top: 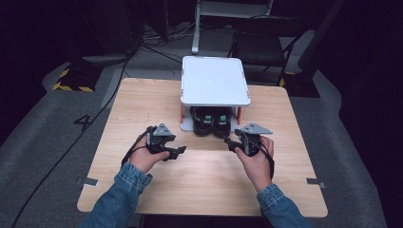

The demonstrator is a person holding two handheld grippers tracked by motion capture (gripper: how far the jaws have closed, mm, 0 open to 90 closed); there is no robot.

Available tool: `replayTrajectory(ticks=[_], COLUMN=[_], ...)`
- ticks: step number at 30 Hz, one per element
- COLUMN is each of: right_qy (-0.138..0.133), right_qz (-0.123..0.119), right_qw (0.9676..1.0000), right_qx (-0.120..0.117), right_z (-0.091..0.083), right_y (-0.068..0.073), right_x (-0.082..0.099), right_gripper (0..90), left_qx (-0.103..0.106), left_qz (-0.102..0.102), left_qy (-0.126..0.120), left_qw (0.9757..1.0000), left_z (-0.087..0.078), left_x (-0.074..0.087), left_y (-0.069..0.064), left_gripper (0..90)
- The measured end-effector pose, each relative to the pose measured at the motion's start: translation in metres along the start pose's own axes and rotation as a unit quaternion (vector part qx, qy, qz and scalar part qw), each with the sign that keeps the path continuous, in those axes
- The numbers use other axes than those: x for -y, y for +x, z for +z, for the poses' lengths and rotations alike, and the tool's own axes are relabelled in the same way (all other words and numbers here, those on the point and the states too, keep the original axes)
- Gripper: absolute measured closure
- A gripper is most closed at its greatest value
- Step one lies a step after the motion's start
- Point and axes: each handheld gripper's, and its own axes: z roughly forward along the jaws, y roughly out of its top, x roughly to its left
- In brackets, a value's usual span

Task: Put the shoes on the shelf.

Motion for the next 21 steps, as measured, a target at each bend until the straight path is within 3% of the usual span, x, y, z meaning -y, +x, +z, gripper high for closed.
replayTrajectory(ticks=[3, 6, 9, 11, 16, 21], right_qy=[0.015, 0.022, 0.026, 0.029, 0.032, 0.031], right_qz=[0.006, 0.009, 0.014, 0.02, 0.027, 0.024], right_qw=[0.9999, 0.9997, 0.9996, 0.9994, 0.999, 0.9991], right_qx=[0.001, 0.003, 0.003, 0.006, 0.013, 0.017], right_z=[0.005, 0.012, 0.02, 0.025, 0.035, 0.046], right_y=[-0.003, -0.006, -0.008, -0.01, -0.013, -0.014], right_x=[0.009, 0.017, 0.023, 0.026, 0.03, 0.03], right_gripper=[46.4, 47.8, 50.5, 54.0, 61.1, 56.9], left_qx=[0.011, 0.006, 0.023, 0.024, 0.006, -0.032], left_qz=[-0.009, -0.004, -0.016, -0.015, -0.018, -0.031], left_qy=[-0.008, -0.009, -0.006, -0.008, -0.023, -0.038], left_qw=[0.9999, 0.9999, 0.9996, 0.9996, 0.9996, 0.9983], left_z=[0.014, 0.029, 0.049, 0.061, 0.079, 0.091], left_x=[-0.006, -0.011, -0.015, -0.018, -0.028, -0.033], left_y=[-0.006, -0.011, -0.017, -0.02, -0.021, -0.013], left_gripper=[44.7, 53.6, 62.7, 66.9, 75.0, 75.7])
